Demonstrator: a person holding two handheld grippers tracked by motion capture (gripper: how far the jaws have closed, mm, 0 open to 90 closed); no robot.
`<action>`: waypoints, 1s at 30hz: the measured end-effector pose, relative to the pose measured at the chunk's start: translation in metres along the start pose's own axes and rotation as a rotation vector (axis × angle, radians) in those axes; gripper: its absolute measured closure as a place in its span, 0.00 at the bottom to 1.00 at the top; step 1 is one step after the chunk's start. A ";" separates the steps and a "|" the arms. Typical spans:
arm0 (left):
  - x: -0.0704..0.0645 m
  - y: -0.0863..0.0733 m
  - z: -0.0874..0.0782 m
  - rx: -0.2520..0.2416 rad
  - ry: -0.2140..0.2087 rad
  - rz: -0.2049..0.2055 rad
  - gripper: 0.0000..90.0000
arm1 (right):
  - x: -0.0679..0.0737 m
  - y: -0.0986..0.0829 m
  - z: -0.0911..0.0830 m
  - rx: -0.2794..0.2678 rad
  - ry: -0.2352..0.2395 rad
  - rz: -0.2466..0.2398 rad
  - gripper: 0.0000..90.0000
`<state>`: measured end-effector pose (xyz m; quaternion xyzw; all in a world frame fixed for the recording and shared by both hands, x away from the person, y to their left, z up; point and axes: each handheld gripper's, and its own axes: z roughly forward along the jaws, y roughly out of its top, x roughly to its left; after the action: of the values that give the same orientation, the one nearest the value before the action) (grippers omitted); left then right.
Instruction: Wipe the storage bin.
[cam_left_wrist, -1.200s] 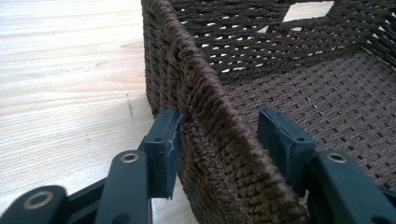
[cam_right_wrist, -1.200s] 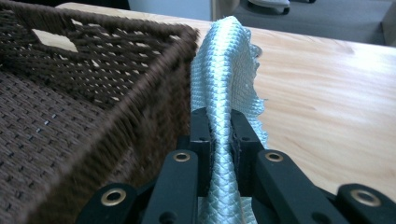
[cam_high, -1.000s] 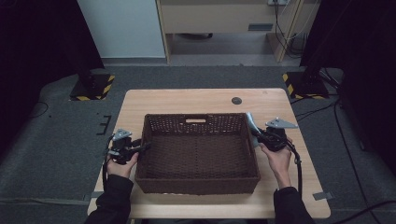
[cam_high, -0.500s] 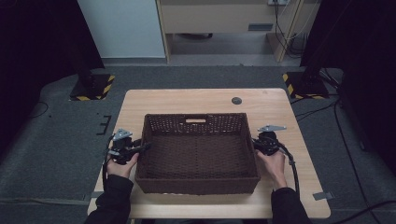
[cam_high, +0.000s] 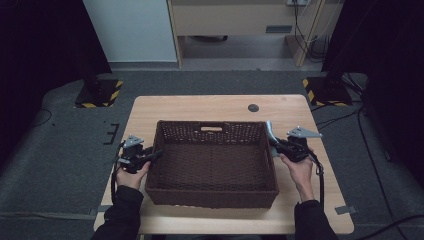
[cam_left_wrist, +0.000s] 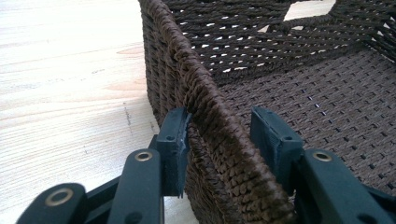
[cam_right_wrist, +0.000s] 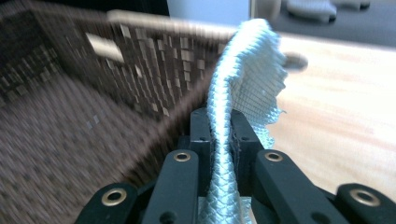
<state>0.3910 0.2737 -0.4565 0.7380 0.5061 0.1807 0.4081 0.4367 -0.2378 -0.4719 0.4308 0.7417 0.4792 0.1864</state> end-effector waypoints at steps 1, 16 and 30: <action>0.000 0.000 0.000 -0.001 0.002 -0.002 0.62 | 0.000 -0.003 0.003 0.028 -0.002 0.001 0.92; -0.003 -0.002 -0.020 -0.046 -0.030 0.009 0.50 | 0.000 -0.016 0.009 0.142 -0.012 0.032 0.92; -0.007 -0.010 -0.013 0.005 -0.031 0.017 0.61 | 0.005 -0.022 -0.010 0.162 -0.016 -0.018 0.92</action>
<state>0.3735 0.2748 -0.4557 0.7460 0.4940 0.1716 0.4123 0.4171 -0.2430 -0.4854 0.4418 0.7802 0.4124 0.1612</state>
